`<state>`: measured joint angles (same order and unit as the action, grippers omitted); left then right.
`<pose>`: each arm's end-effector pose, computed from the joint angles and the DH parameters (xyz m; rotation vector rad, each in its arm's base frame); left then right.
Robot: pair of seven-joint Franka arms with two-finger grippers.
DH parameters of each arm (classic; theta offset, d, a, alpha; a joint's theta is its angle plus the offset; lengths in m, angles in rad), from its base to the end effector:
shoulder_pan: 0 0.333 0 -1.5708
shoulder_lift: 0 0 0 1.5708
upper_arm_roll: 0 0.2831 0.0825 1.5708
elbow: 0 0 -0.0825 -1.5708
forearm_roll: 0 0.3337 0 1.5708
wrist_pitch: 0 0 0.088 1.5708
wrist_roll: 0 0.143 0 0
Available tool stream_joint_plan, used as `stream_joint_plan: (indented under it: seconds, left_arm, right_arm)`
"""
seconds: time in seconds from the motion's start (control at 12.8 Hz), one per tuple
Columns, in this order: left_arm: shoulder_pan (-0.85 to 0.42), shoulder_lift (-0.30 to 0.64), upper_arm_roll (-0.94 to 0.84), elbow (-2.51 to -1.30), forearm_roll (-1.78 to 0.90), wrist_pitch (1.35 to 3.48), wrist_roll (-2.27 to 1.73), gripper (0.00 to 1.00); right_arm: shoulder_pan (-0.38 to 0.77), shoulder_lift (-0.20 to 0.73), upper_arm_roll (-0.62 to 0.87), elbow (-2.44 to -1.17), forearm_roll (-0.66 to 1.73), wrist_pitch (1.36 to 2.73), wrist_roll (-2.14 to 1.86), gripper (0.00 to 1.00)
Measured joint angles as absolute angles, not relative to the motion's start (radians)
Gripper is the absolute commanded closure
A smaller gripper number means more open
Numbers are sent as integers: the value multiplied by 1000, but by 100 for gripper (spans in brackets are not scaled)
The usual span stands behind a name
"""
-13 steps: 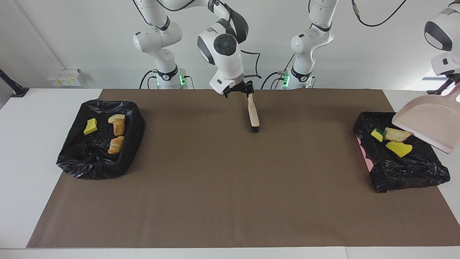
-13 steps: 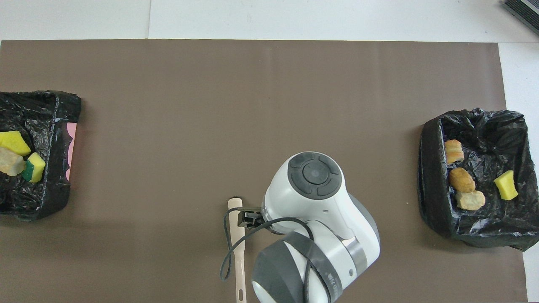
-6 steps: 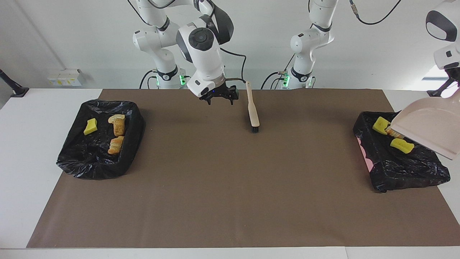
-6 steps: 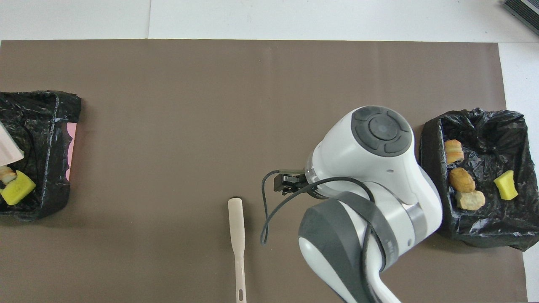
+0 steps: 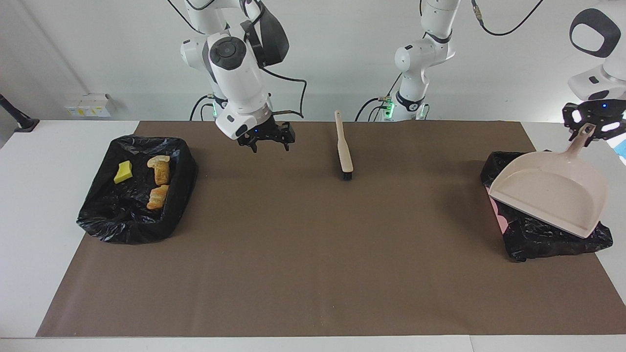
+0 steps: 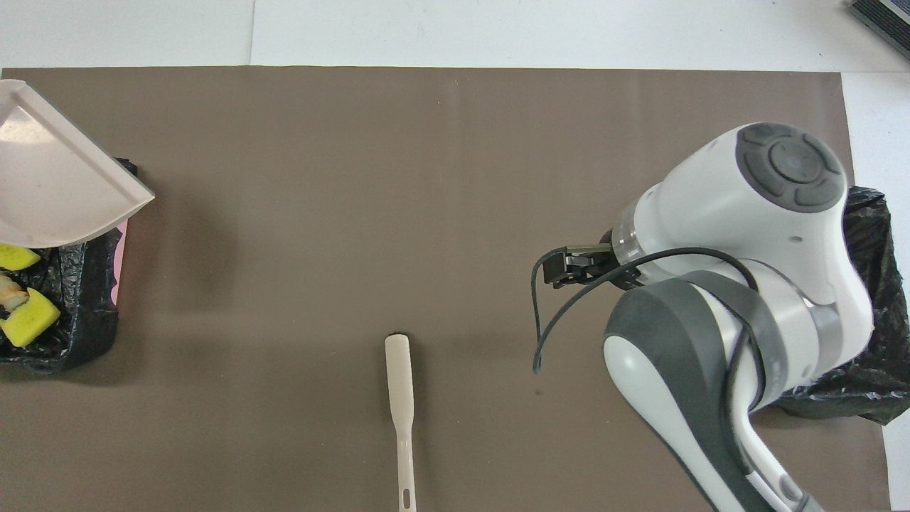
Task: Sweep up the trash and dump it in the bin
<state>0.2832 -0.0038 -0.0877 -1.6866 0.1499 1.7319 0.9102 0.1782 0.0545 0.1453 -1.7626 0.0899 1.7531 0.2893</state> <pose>0.5038 0.1190 0.5240 -2.7891 1.0740 0.0546 0.4901 0.1749 0.4624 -3.0663 -0.0232 0.1372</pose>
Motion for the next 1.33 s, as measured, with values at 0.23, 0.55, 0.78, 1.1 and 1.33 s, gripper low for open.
stream_joint_plan:
  seconds: [0.23, 0.55, 0.78, 1.1, 1.33]
  left_arm:
    - [126, -39, -93, -1756, 72, 1726, 620, 100]
    - [-62, -73, -95, -1830, -22, 1726, 322, 100]
    - [-197, -74, -95, -1862, -70, 1780, 60, 100]
    - [-404, -20, -96, -1945, -96, 1999, -245, 100]
    - [-525, 119, -94, -1953, -98, 2185, -416, 100]
  right_arm:
    - [104, 35, 143, -1755, 51, 1751, 153, 0]
    - [10, 30, 141, -1725, -28, 1725, 11, 0]
    - [-54, 10, 140, -1700, -48, 1718, -75, 0]
    - [-100, 3, 118, -1699, -50, 1714, -132, 0]
    - [-128, 2, 99, -1673, -50, 1673, -132, 0]
